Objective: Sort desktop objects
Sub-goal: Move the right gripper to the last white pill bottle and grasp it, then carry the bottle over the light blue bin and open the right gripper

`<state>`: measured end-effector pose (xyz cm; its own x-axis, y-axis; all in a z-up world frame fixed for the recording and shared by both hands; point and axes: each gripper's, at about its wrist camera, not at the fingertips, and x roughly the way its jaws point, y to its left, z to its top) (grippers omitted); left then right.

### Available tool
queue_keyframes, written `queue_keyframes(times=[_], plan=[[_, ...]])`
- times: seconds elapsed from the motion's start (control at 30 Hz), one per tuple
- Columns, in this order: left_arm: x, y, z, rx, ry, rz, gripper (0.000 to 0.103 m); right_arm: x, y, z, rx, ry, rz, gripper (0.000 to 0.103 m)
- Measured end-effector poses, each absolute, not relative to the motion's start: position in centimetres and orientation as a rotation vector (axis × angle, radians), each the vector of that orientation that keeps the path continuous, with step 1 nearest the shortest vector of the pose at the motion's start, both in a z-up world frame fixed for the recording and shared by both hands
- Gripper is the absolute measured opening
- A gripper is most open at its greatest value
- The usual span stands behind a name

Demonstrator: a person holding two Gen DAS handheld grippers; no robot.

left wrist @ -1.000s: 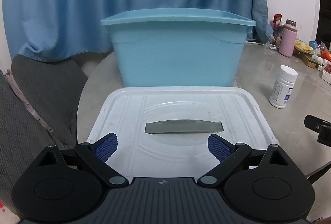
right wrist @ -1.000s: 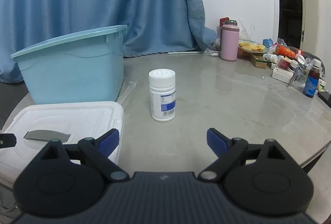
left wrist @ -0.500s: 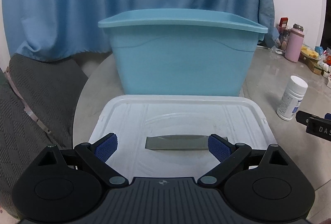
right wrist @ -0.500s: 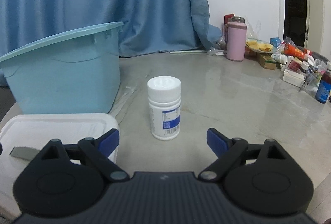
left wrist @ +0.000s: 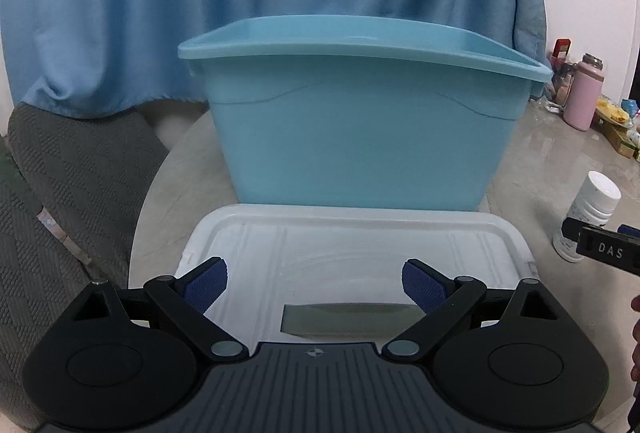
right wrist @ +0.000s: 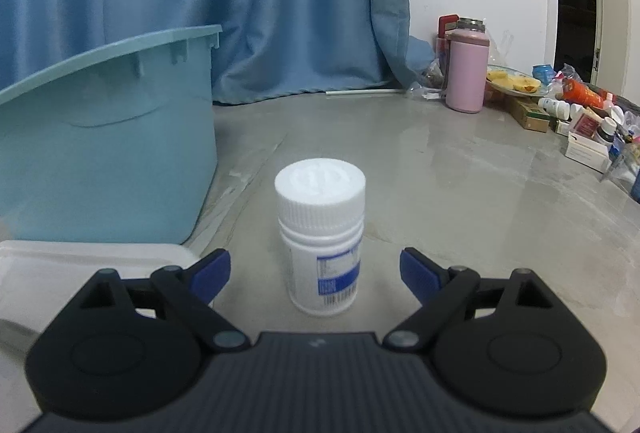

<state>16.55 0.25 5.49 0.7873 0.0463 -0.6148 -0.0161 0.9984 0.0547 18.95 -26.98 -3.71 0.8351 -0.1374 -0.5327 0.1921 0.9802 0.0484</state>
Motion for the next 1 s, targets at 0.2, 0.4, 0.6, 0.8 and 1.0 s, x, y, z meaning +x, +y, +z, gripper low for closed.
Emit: queue_keyframes(times=[0.2,0.4,0.6,0.8,1.0], plan=[[17.6,0.6,5.2,0.036,0.674,0.038,0.096,21.0,-26.9,-4.4,0.074,0.582,-0.186,0.046],[17.8,1.1,5.3,0.034,0.67,0.043,0.096,20.7,-26.4,-4.2,0.057,0.599,-0.229,0.047],[17.1,1.6,5.9,0.03,0.651,0.048,0.096,19.1,-26.4,-2.2,0.049,0.587,-0.223,0.047],[15.3,2.3,6.9,0.02,0.629,0.045,0.096,16.4,-25.6,0.6,0.033,0.567,-0.216,0.047],[12.8,2.5,8.5,0.05,0.603,0.039,0.096,13.8,-23.9,3.1,0.019,0.552,-0.195,0.047]])
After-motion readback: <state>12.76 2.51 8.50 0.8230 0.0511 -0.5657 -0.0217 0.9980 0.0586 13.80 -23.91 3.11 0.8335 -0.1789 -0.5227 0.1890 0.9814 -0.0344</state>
